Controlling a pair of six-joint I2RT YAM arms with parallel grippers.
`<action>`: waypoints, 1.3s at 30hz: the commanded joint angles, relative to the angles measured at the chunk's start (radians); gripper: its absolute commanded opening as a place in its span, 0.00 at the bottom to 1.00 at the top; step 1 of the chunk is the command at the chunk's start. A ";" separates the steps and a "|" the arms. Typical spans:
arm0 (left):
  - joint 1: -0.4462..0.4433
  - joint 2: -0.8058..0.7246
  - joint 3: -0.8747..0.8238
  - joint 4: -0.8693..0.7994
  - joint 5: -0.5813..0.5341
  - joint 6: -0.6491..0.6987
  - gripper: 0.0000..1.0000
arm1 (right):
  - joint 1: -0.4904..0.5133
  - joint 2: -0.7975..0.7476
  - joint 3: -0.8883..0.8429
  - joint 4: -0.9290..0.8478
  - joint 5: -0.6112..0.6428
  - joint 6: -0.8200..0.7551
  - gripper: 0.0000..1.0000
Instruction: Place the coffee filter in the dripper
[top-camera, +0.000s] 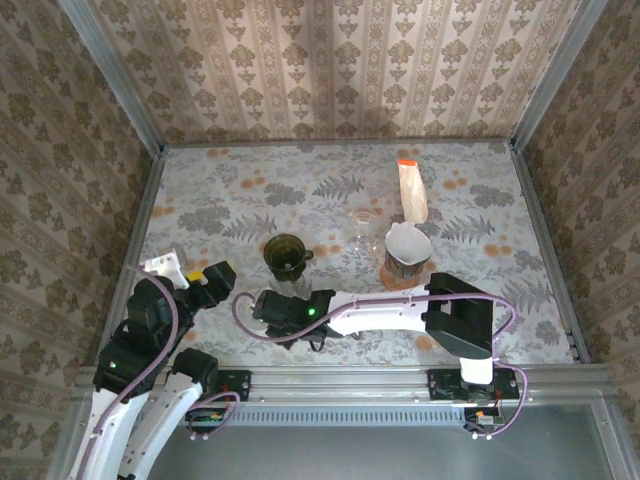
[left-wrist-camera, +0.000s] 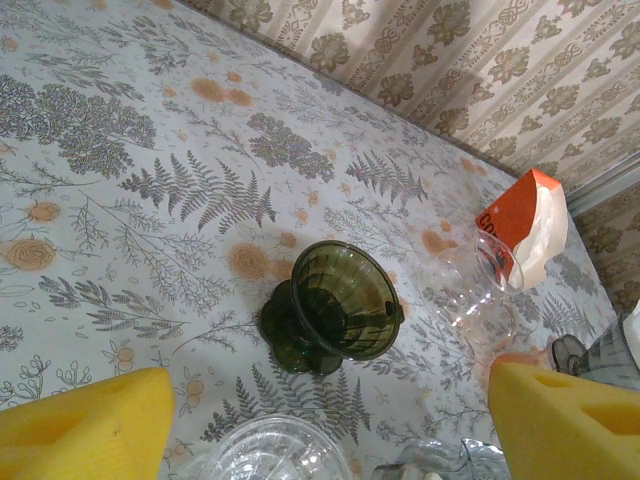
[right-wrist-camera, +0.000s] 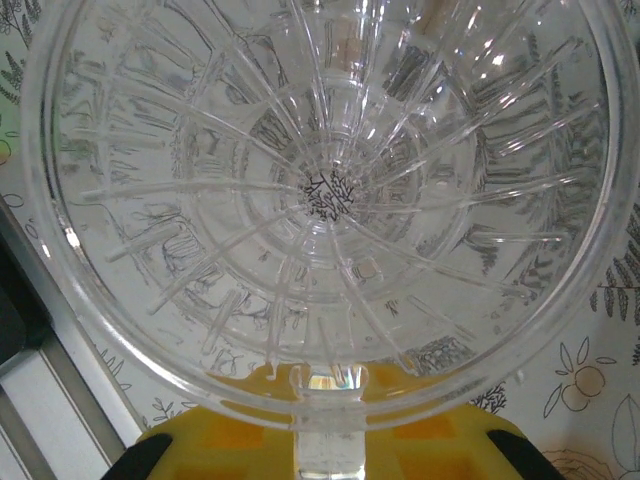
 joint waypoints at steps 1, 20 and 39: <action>0.008 -0.003 0.005 0.000 -0.017 -0.008 0.84 | -0.010 -0.080 -0.031 0.037 0.048 0.007 0.14; 0.008 0.055 -0.092 0.188 0.132 -0.042 0.87 | -0.034 -0.584 -0.173 -0.355 0.174 0.131 0.15; 0.007 0.190 -0.235 0.407 0.311 -0.118 0.90 | -0.058 -0.652 -0.277 -0.423 0.151 0.210 0.15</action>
